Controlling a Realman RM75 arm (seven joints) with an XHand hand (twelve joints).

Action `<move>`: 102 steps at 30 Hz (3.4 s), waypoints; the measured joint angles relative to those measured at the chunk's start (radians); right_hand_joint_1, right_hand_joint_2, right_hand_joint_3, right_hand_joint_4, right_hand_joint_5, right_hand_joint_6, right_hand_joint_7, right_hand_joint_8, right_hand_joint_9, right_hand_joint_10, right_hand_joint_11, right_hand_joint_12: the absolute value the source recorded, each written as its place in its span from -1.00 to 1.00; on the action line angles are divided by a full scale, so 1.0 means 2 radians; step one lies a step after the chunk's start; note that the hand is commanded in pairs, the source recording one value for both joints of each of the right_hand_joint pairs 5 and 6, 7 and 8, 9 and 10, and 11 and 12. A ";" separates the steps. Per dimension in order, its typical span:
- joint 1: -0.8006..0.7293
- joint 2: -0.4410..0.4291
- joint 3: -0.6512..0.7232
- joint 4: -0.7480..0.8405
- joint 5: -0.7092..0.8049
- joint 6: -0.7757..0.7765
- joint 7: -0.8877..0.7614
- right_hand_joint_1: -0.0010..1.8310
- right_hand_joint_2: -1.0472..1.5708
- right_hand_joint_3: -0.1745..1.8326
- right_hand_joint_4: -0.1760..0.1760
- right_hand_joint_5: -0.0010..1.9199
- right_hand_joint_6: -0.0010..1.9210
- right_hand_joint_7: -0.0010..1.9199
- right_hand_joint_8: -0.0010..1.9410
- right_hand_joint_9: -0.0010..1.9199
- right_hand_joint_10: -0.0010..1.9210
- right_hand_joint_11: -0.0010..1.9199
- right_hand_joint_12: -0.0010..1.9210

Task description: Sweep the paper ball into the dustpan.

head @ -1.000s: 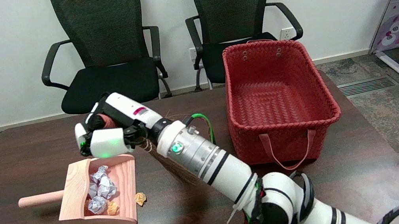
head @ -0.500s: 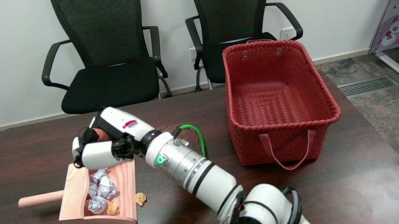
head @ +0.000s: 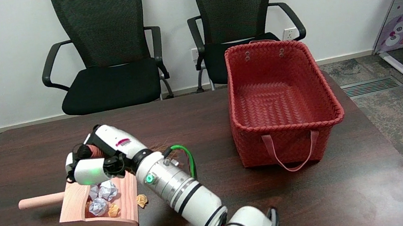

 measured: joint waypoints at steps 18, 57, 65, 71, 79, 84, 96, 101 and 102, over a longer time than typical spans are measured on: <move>0.055 -0.011 -0.074 0.167 0.101 -0.148 0.001 -0.21 0.84 1.00 0.06 1.00 1.00 1.00 0.98 1.00 1.00 1.00 1.00; 0.147 -0.001 -0.204 0.299 0.323 -0.356 0.350 -0.18 0.52 0.75 -0.01 1.00 1.00 1.00 0.98 1.00 1.00 1.00 1.00; 0.149 0.025 -0.211 0.268 0.340 -0.381 0.380 -0.20 0.60 0.74 -0.01 1.00 1.00 1.00 0.98 1.00 1.00 1.00 1.00; 0.149 0.050 -0.215 0.236 0.347 -0.399 0.390 -0.22 0.70 0.71 -0.01 1.00 1.00 1.00 0.98 1.00 1.00 1.00 1.00; 0.148 0.088 -0.218 0.184 0.353 -0.415 0.378 -0.26 0.82 0.73 0.01 1.00 1.00 1.00 0.98 1.00 1.00 1.00 1.00; 0.148 0.125 -0.219 0.133 0.364 -0.415 0.340 -0.27 0.85 0.74 0.02 1.00 1.00 1.00 0.98 1.00 1.00 1.00 1.00; 0.146 0.215 -0.217 0.026 0.412 -0.405 0.224 -0.26 0.94 0.71 0.03 1.00 1.00 1.00 0.98 1.00 1.00 1.00 1.00; 0.136 0.248 -0.214 -0.008 0.432 -0.405 0.184 -0.26 0.96 0.74 0.04 1.00 1.00 1.00 0.98 1.00 1.00 1.00 1.00; 0.133 0.256 -0.213 -0.015 0.437 -0.405 0.175 -0.26 0.96 0.74 0.04 1.00 1.00 1.00 0.98 1.00 1.00 1.00 1.00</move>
